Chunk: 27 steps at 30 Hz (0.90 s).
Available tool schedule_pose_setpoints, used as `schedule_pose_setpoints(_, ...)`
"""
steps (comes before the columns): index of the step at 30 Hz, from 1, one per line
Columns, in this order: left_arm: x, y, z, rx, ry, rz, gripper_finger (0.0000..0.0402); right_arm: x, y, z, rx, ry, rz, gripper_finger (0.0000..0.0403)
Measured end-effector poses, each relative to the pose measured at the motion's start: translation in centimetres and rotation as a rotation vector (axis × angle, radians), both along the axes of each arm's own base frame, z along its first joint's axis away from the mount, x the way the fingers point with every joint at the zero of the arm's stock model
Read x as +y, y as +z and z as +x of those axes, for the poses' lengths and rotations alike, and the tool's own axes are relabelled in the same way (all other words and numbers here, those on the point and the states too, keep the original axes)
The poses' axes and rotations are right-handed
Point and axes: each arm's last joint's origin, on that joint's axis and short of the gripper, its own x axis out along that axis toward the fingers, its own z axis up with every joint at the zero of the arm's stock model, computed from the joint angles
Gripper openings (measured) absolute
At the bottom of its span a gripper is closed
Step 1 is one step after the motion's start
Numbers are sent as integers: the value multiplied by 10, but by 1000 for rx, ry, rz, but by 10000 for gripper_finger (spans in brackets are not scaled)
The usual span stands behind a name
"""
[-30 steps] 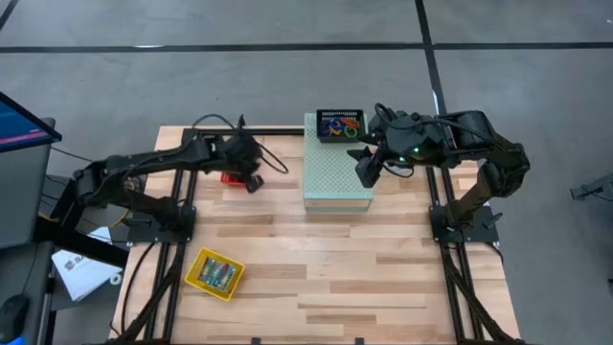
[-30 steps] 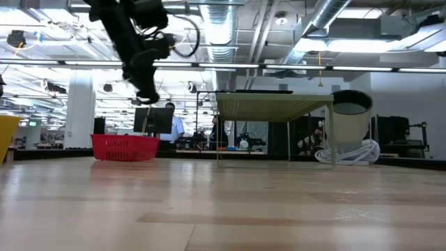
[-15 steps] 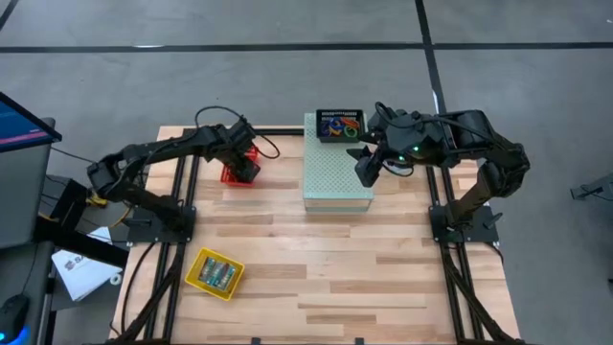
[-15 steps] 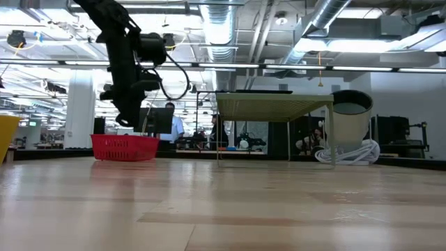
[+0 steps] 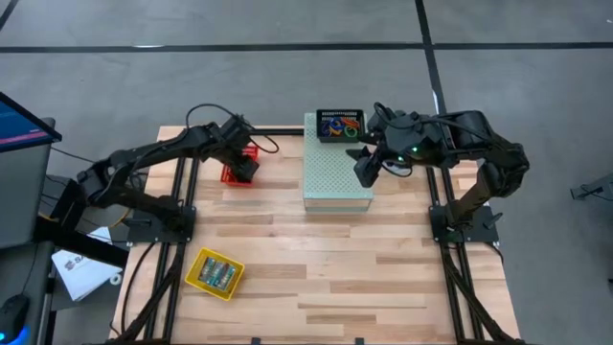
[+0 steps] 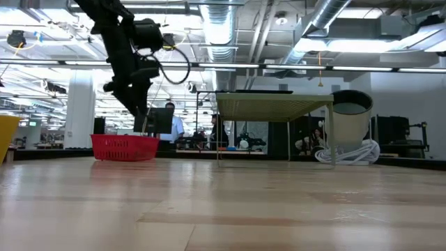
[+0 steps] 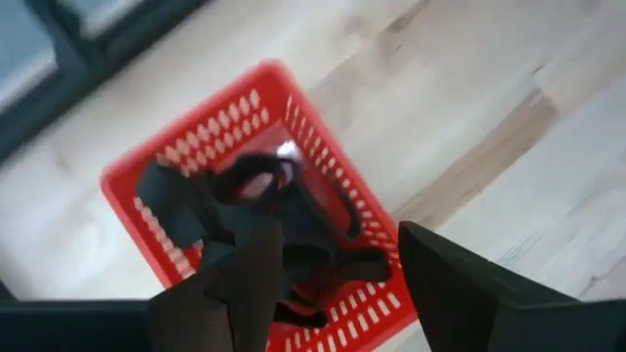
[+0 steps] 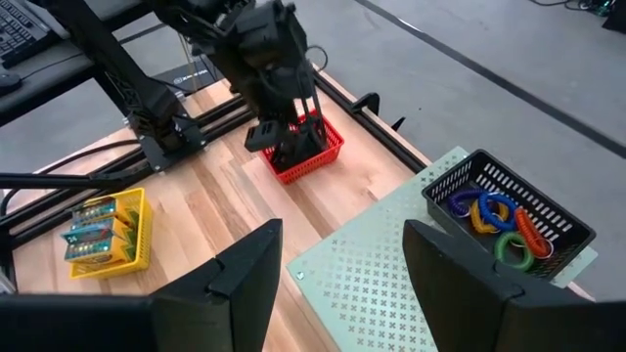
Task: Pick & Place Office Desk Supplies
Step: Put the red bin on the shelf
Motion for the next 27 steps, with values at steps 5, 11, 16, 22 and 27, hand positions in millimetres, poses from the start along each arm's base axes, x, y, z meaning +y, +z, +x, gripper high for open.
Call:
schedule_pose_setpoints(5,2,21,3,7,-187,34,190,3,0,1,0,13,7,210)
schedule_pose_setpoints(11,24,56,23,105,-381,-43,172,4,1,1,-16,15,16,210)
schedule_pose_setpoints(16,38,67,41,322,-699,-63,177,4,1,1,-17,14,16,210)
schedule_pose_setpoints(22,61,60,42,307,-808,-1,181,5,0,1,-15,19,17,210)
schedule_pose_setpoints(27,83,42,36,356,-825,-42,169,11,0,1,-10,54,20,210)
